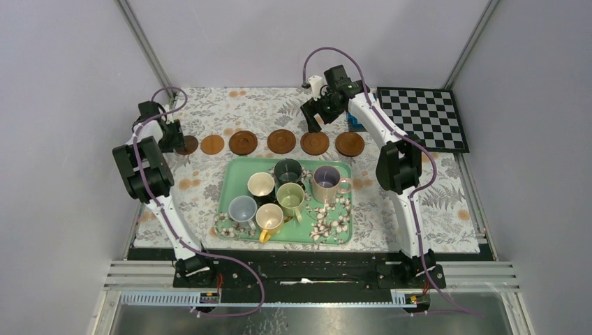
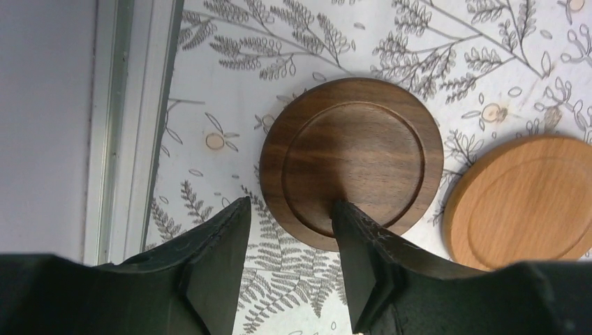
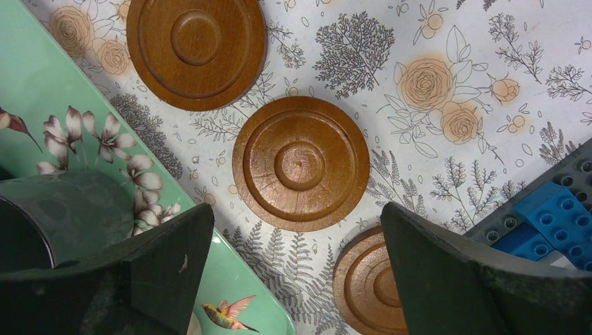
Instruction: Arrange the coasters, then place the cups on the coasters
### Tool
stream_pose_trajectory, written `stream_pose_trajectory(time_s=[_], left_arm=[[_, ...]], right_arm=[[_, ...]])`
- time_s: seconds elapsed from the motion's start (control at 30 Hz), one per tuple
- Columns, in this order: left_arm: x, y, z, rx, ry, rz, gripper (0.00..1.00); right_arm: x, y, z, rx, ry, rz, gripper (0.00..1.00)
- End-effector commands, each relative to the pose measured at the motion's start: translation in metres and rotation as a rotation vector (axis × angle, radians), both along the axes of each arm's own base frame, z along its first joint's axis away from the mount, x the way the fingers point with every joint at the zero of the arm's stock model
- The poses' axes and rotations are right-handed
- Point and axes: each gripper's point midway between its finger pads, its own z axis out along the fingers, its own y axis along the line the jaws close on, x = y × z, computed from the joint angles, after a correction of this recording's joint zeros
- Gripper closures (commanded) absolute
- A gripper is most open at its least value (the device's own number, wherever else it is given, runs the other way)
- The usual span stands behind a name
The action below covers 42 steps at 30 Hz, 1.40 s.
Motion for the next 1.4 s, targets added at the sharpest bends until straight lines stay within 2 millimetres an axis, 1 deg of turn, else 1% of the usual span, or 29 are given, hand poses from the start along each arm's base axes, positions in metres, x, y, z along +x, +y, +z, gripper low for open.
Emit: stream_pose_trajectory(time_s=[0.0,0.07,0.2,0.3,0.33,0.43,0.53,0.6,0.67,0.73,0.83,0.9,1.0,1.03,1.07,1.1,1.17,1.2,1.23,1.27,1.37], left_arm=[[0.008,0.012,-0.013,0.034,0.024,0.021,0.48],[0.011,0.014,-0.011,0.039,0.017,0.019,0.48],[0.015,0.011,-0.005,0.035,0.001,0.005,0.47],[0.022,0.006,0.011,0.021,-0.042,-0.013,0.4],[0.025,0.004,0.021,0.019,-0.065,-0.019,0.38],[0.039,0.001,0.062,0.023,-0.144,-0.042,0.32],[0.05,-0.004,0.11,0.016,-0.231,-0.078,0.25],[0.054,-0.013,0.142,0.015,-0.287,-0.137,0.2],[0.05,-0.029,0.166,-0.012,-0.33,-0.218,0.15],[0.042,-0.049,0.181,-0.034,-0.351,-0.317,0.11],[0.023,-0.079,0.191,-0.066,-0.341,-0.439,0.07],[0.008,-0.096,0.189,-0.093,-0.321,-0.491,0.07],[-0.012,-0.113,0.183,-0.138,-0.302,-0.539,0.07],[-0.018,-0.118,0.182,-0.151,-0.301,-0.546,0.07],[-0.023,-0.122,0.179,-0.164,-0.296,-0.554,0.07],[-0.028,-0.126,0.177,-0.176,-0.288,-0.558,0.07],[-0.034,-0.134,0.173,-0.198,-0.282,-0.57,0.07],[-0.036,-0.137,0.173,-0.204,-0.28,-0.575,0.07],[-0.038,-0.14,0.171,-0.214,-0.277,-0.577,0.07],[-0.039,-0.142,0.172,-0.219,-0.278,-0.579,0.07],[-0.041,-0.147,0.174,-0.243,-0.284,-0.582,0.07]], right_arm=[[0.005,-0.002,0.056,0.034,-0.116,0.003,0.03],[0.004,-0.002,0.057,0.033,-0.115,0.005,0.03],[0.005,-0.001,0.06,0.039,-0.122,0.007,0.03],[0.005,0.0,0.064,0.047,-0.129,0.01,0.03],[0.006,0.001,0.067,0.051,-0.135,0.011,0.03],[0.009,0.007,0.079,0.082,-0.159,0.017,0.03],[0.012,0.014,0.098,0.128,-0.194,0.023,0.02],[0.012,0.017,0.113,0.155,-0.22,0.037,0.02],[0.009,0.019,0.126,0.17,-0.243,0.065,0.02],[0.0,0.016,0.141,0.168,-0.265,0.101,0.01],[-0.021,0.006,0.157,0.139,-0.276,0.151,0.01],[-0.04,-0.003,0.165,0.118,-0.258,0.164,0.01],[-0.083,-0.022,0.166,0.07,-0.18,0.207,0.0],[-0.095,-0.03,0.163,0.051,-0.157,0.216,0.0],[-0.111,-0.039,0.15,0.032,-0.11,0.224,0.0],[-0.125,-0.047,0.145,0.035,-0.078,0.227,0.0],[-0.154,-0.06,0.14,0.078,-0.029,0.237,0.0],[-0.169,-0.066,0.134,0.079,-0.011,0.252,0.0],[-0.186,-0.073,0.135,0.073,-0.021,0.276,0.0],[-0.2,-0.08,0.128,0.056,-0.021,0.299,0.0],[-0.227,-0.101,0.1,-0.027,-0.027,0.357,0.0]])
